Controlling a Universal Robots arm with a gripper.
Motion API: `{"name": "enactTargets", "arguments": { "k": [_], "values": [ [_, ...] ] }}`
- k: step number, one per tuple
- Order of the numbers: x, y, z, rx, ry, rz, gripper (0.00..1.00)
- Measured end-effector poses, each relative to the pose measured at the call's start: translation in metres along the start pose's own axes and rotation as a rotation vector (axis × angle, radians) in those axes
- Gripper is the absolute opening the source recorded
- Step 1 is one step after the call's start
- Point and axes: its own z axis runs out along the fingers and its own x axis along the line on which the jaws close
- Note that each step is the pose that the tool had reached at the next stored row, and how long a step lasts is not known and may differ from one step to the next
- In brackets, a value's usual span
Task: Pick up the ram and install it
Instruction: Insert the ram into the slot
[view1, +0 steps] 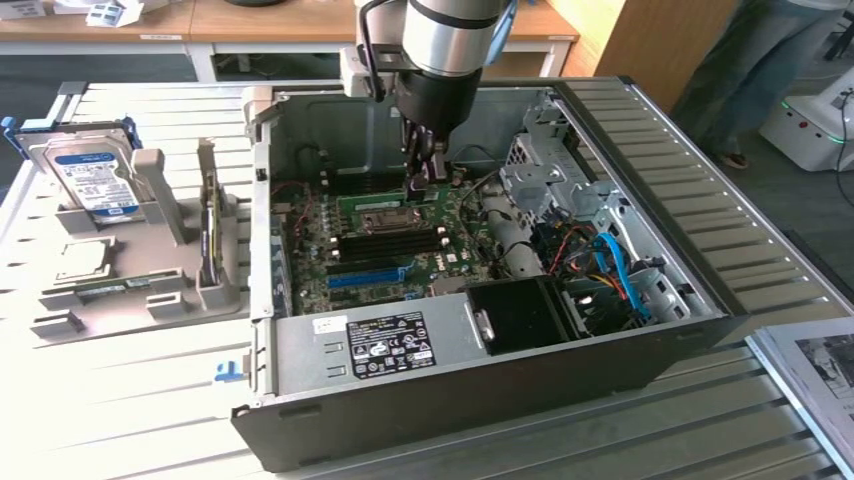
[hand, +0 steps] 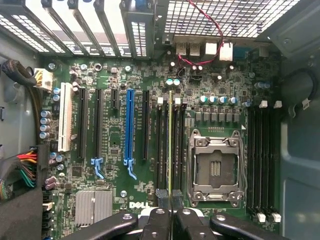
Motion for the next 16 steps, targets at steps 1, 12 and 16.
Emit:
{"name": "enactTargets", "arguments": {
  "k": [1, 12, 16],
  "values": [
    [0.0, 0.0, 0.0, 0.0, 0.0, 0.0, 0.12],
    [0.0001, -0.0002, 0.0033, 0.0001, -0.0001, 0.0, 0.12],
    [0.0003, -0.0003, 0.0068, 0.0001, -0.0001, 0.0, 0.12]
  ]
}}
